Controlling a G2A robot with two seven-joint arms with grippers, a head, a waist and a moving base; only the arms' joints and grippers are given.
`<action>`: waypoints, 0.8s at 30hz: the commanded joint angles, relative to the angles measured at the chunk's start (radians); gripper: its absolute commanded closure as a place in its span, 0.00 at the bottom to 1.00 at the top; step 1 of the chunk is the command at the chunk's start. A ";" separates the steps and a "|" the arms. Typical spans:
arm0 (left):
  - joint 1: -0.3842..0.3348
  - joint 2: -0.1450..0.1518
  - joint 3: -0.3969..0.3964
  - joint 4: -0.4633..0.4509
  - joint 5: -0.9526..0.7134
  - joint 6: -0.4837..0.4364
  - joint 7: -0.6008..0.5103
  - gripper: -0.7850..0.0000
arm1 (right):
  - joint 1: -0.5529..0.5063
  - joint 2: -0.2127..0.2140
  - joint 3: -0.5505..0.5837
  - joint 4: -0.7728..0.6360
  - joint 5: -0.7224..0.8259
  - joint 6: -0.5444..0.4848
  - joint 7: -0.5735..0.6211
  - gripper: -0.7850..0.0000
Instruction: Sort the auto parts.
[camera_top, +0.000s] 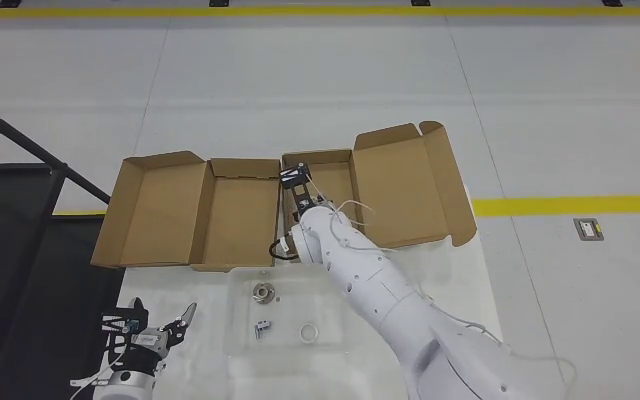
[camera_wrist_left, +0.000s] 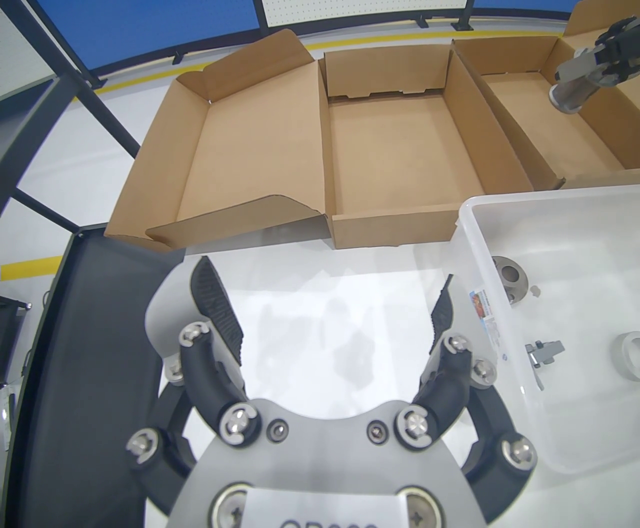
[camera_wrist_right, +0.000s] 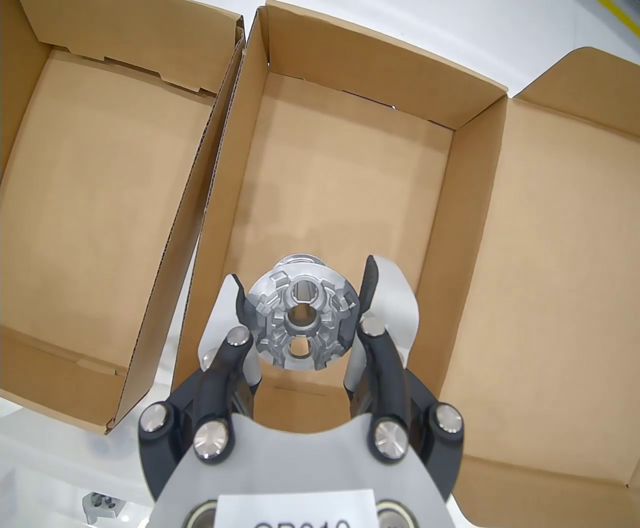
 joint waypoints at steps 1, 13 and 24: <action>0.000 0.000 0.000 0.000 0.000 0.000 0.000 0.00 | 0.000 0.000 0.000 0.000 0.000 0.000 0.000 1.00; 0.000 0.000 0.000 0.000 0.000 0.000 0.000 0.00 | -0.035 0.003 0.071 0.042 0.160 -0.260 -0.099 1.00; 0.000 0.000 0.000 0.000 0.000 0.000 0.000 0.00 | -0.052 0.005 0.072 0.034 0.139 -0.191 -0.144 1.00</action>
